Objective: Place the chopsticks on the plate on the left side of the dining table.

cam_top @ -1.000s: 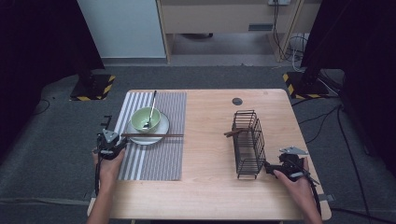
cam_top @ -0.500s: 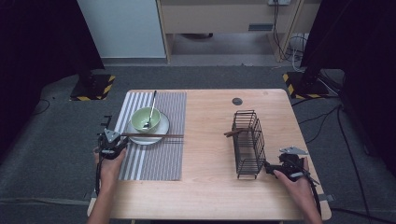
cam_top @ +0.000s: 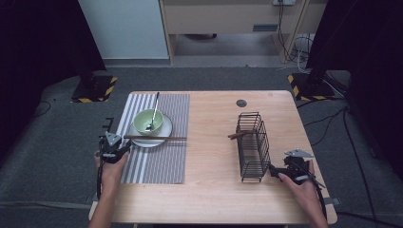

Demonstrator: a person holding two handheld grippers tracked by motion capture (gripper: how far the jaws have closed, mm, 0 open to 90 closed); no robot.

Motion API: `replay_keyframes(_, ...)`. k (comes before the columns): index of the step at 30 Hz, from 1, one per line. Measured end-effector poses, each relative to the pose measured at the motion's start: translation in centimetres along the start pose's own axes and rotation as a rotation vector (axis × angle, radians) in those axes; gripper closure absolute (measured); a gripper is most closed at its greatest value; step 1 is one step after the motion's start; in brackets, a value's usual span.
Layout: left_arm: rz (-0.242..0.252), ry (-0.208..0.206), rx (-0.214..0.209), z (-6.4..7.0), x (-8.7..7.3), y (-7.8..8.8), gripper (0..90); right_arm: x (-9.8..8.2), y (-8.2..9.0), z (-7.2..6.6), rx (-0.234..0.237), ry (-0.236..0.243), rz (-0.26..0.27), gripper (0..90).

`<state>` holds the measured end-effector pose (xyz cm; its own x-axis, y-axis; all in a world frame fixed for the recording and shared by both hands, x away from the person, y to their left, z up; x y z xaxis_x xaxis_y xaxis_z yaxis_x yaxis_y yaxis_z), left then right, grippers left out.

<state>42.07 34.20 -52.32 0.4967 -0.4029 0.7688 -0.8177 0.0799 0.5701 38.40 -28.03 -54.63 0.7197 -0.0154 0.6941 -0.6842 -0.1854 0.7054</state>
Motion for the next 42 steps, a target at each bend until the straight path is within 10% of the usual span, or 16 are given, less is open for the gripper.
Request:
replay_keyframes(20,0.057,-0.04,-0.166,3.4,2.4,1.9,31.3,0.0,0.0,0.0,0.0,0.0,0.0,0.7)
replay_keyframes(42,0.13,-0.11,-0.306,8.4,4.6,1.9,25.7,0.0,0.0,-0.1,-0.001,-0.005,0.0,0.8)
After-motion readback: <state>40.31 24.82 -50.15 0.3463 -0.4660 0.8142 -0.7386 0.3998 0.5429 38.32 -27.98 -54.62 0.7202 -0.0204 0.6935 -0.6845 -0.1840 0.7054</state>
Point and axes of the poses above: each handheld gripper's, and its own axes: y roughly backward along the jaws, x roughly out of its top, z roughly to its right, the point moved 1 cm from there along -y, roughly forward along the jaws, and after that the axes turned 12 degrees about -y, right-handed, at the moved point
